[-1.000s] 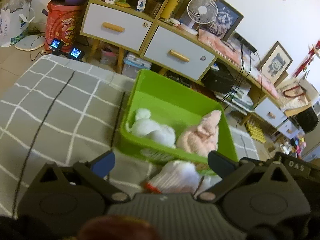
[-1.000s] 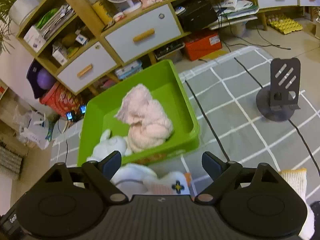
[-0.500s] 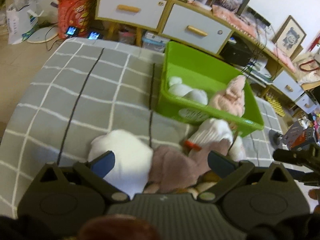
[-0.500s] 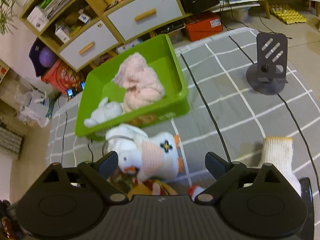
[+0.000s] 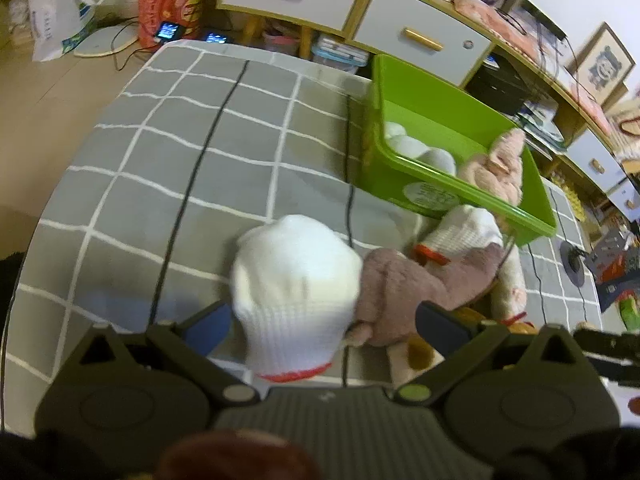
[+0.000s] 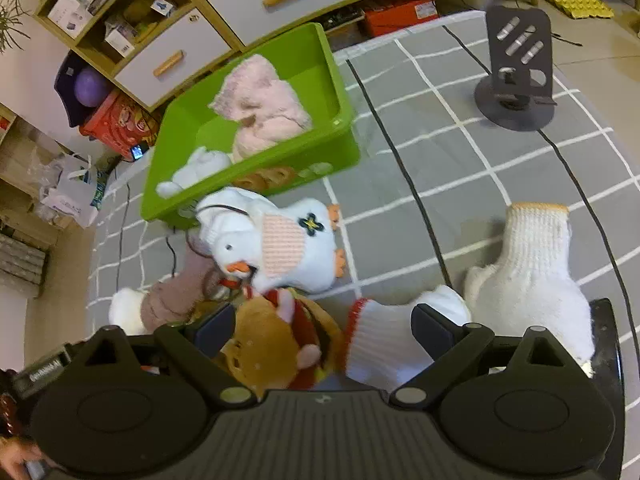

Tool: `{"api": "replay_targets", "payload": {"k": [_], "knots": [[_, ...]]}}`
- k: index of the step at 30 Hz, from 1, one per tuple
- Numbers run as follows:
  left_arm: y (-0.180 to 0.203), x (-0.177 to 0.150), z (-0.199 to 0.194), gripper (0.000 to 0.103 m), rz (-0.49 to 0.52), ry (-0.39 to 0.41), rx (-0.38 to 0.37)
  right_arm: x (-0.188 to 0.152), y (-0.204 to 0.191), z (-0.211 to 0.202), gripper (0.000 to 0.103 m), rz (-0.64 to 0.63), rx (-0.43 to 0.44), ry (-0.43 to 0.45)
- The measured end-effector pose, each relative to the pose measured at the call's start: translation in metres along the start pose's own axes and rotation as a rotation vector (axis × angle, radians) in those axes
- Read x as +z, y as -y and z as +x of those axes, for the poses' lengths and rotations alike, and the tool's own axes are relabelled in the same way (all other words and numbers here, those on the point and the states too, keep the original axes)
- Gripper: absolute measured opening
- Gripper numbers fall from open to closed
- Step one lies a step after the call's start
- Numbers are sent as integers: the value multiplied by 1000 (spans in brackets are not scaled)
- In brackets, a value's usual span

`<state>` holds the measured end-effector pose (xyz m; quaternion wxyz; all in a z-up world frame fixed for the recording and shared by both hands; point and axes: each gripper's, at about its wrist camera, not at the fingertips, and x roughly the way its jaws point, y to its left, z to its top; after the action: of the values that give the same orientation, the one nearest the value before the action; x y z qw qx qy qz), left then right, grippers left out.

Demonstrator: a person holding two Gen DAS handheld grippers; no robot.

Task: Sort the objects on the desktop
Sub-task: 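Grasp a white knit glove with the left tool while the right tool grasps another glove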

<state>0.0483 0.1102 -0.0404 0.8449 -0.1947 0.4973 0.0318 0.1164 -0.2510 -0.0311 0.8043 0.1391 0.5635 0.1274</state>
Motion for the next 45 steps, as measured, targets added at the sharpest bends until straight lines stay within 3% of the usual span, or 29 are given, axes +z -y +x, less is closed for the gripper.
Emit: {"api": "replay_targets", "payload": {"k": [10, 28, 45], "knots": [[-29, 1, 10, 102, -98, -19, 23, -8, 13, 0, 98, -43, -57, -6], [-38, 3, 31, 102, -160, -47, 14, -19, 21, 14, 99, -70, -103, -40], [-28, 13, 44, 96, -128, -48, -8, -26, 11, 33, 103, -137, -178, -79]]}}
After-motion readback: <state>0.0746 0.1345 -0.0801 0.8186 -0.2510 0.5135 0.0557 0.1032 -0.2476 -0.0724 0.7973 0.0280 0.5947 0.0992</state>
